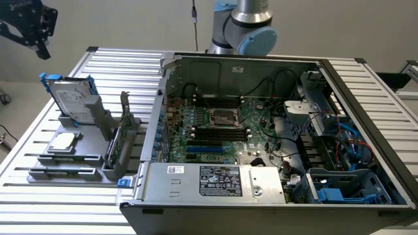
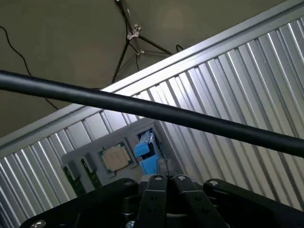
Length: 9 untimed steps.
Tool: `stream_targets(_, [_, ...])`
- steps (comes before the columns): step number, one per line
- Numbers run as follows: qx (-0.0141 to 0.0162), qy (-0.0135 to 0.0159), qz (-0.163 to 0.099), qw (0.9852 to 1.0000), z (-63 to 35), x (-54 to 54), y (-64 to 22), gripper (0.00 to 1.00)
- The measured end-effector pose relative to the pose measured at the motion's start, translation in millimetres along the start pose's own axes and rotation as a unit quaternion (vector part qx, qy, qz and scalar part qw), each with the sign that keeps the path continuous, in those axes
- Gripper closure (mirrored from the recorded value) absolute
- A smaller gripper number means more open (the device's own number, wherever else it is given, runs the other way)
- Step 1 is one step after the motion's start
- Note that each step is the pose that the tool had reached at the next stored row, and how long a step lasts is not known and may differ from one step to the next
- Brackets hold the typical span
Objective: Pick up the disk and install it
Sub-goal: 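Pick up the disk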
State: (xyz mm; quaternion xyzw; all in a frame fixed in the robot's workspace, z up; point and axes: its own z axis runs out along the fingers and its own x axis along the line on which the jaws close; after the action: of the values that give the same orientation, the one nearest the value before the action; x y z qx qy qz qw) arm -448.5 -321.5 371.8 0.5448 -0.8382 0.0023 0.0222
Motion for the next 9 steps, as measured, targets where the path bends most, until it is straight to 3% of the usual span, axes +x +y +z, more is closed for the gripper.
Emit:
stream_targets(5, [0.0039,0.0058,-0.042,0.9991,0.0,0.0,0.0,0.89])
stream_targets(9, [0.0066,0.0092,-0.078,0.9969,0.0,0.0,0.0,0.89])
